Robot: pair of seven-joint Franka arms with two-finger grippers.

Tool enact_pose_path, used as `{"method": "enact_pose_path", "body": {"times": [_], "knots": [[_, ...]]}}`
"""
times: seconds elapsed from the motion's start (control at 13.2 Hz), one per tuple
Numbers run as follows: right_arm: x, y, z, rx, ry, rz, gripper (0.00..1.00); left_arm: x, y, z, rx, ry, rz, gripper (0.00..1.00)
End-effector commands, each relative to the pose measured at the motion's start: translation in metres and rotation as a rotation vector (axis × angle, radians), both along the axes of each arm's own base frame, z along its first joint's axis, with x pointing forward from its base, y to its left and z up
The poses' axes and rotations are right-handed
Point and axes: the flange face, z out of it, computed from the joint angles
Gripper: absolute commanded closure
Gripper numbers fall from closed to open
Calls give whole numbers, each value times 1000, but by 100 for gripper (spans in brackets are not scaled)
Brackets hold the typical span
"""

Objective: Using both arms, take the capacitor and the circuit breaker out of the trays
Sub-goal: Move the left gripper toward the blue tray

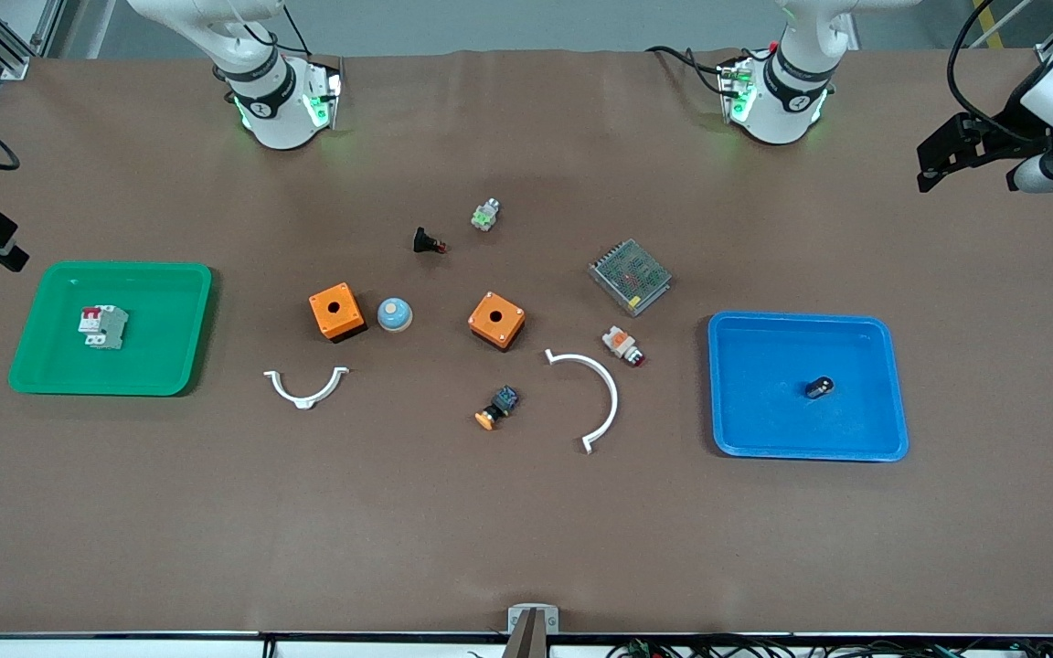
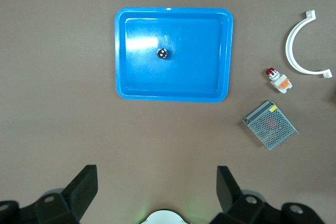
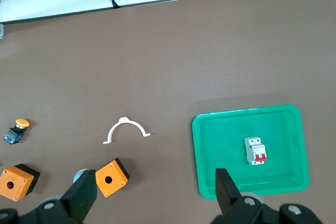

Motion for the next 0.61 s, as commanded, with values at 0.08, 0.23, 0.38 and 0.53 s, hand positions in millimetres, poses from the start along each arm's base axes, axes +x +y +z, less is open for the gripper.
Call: {"method": "enact_pose_path", "body": {"times": [0.08,0.23,0.38,0.53], "knots": [[1,-3,6,0,-5,-3,0,1,6,6,20,6,-13,0],[1,-3,6,0,-5,-3,0,11,8,-7,20,29,-7,0],[1,-3,5,-2,0,-1,0,31,16,-34,14,80,-25,0],[0,-4,5,-4,1,-6,0,59,36,-79,3,131,-24,0]]}}
